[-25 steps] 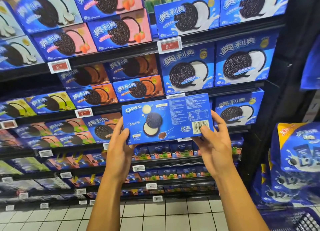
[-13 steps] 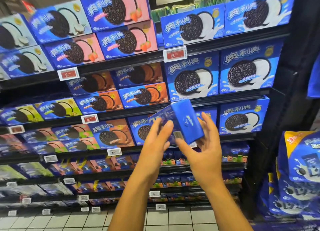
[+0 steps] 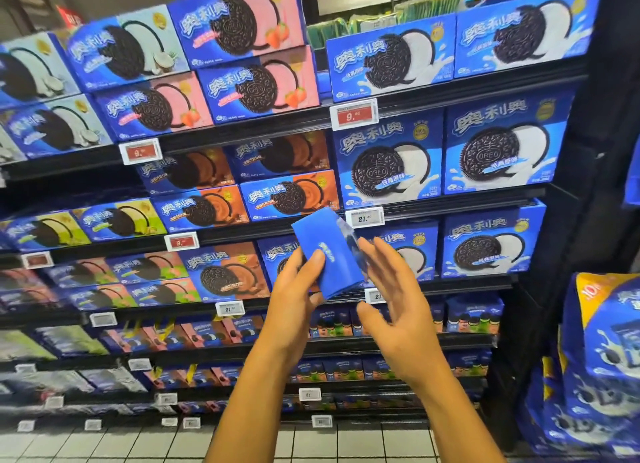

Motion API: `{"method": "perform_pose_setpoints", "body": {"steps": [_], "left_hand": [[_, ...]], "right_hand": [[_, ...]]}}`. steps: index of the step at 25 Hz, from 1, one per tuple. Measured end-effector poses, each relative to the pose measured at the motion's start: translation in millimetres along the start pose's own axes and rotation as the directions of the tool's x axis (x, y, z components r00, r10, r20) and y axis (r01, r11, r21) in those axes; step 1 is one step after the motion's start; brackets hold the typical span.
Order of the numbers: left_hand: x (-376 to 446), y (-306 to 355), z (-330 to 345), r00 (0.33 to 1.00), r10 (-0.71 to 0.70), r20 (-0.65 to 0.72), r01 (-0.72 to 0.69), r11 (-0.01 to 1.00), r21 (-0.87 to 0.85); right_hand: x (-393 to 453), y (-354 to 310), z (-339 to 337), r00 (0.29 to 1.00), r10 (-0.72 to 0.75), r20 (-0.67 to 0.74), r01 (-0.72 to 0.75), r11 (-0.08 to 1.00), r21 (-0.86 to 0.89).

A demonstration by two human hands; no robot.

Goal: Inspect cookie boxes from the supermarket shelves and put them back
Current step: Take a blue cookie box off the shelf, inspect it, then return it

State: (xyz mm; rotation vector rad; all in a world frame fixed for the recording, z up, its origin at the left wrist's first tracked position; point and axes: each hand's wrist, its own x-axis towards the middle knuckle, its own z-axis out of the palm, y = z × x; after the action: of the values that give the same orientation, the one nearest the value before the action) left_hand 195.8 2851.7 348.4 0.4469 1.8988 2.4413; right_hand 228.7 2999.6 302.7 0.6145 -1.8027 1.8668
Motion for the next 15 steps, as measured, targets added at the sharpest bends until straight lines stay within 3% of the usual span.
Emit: {"method": "perform_pose_setpoints", "body": {"steps": [3,6,10,12,15], "left_hand": [[0.4,-5.6,-21.4,0.995,-0.095,0.042,0.103,0.945,-0.311],[0.8,-13.7,-38.3,0.988,-0.102,0.116,0.147,0.862,-0.486],[5.3,-16.8,-42.9,0.987,-0.075,0.139,0.139,0.831,-0.539],[9.0,-13.8,-41.8,0.986,-0.075,0.152,0.147,0.822,-0.55],[15.7,-10.2,-37.9,0.977,-0.083,0.199,0.176,0.841,-0.512]], "right_hand": [[6.2,5.5,-13.8,0.969,0.127,-0.21,-0.116,0.991,0.066],[12.8,15.6,-32.8,0.873,0.291,-0.39,-0.289,0.955,0.066],[12.0,26.0,-46.7,0.82,0.452,-0.351,-0.413,0.892,0.184],[12.3,25.9,-49.4,0.825,0.478,-0.301,-0.383,0.865,0.324],[13.4,21.3,-51.9,0.85,0.414,-0.326,-0.303,0.89,0.34]]}}
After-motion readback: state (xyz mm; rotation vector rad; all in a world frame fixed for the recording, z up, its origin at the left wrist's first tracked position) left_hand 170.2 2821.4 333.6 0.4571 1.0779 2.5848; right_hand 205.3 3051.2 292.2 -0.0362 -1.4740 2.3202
